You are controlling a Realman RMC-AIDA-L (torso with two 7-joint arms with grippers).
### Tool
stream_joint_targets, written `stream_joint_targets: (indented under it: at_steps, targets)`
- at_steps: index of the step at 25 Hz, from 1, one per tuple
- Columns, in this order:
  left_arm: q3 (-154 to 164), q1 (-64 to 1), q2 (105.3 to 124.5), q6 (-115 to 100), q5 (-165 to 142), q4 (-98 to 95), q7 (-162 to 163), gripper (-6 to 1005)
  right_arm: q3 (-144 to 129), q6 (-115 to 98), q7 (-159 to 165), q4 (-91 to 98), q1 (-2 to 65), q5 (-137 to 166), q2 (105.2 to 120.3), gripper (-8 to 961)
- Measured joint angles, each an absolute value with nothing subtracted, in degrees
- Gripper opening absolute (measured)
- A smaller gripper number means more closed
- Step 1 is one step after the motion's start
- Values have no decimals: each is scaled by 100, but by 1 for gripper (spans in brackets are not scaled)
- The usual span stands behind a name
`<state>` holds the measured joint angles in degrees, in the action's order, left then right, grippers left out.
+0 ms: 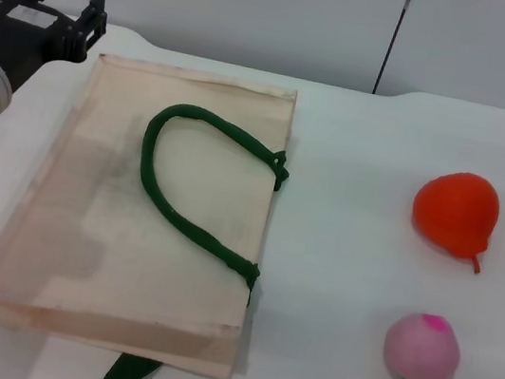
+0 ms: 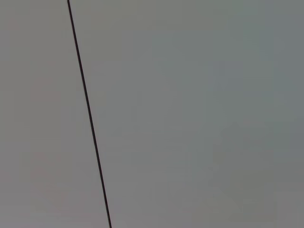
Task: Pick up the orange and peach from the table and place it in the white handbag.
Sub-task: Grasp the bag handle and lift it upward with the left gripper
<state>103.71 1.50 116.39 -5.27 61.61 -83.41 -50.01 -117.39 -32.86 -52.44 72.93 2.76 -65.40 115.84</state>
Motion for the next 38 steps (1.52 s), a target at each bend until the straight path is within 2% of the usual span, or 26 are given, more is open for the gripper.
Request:
stream_joint_targets:
  at_steps: [3, 27, 33, 38]
  targets:
    - [10371, 132, 11638, -527, 6161, -8308, -5001, 629, -11739, -3256, -5243, 7252, 314, -6539, 11584, 675]
    - [10311, -72, 11636, -240, 6213, -8112, -4959, 629, -11742, -3246, -5224, 7080, 435, -6842, 11584, 667]
    - [9761, -208, 11640, 952, 6214, -8347, -4930, 629, -11637, -3004, -5224, 7035, 475, -6854, 11584, 667]
    - [8741, -418, 11643, 2926, 6160, -8847, -4555, 629, -11585, -2878, -5222, 7010, 528, -6989, 11584, 668]
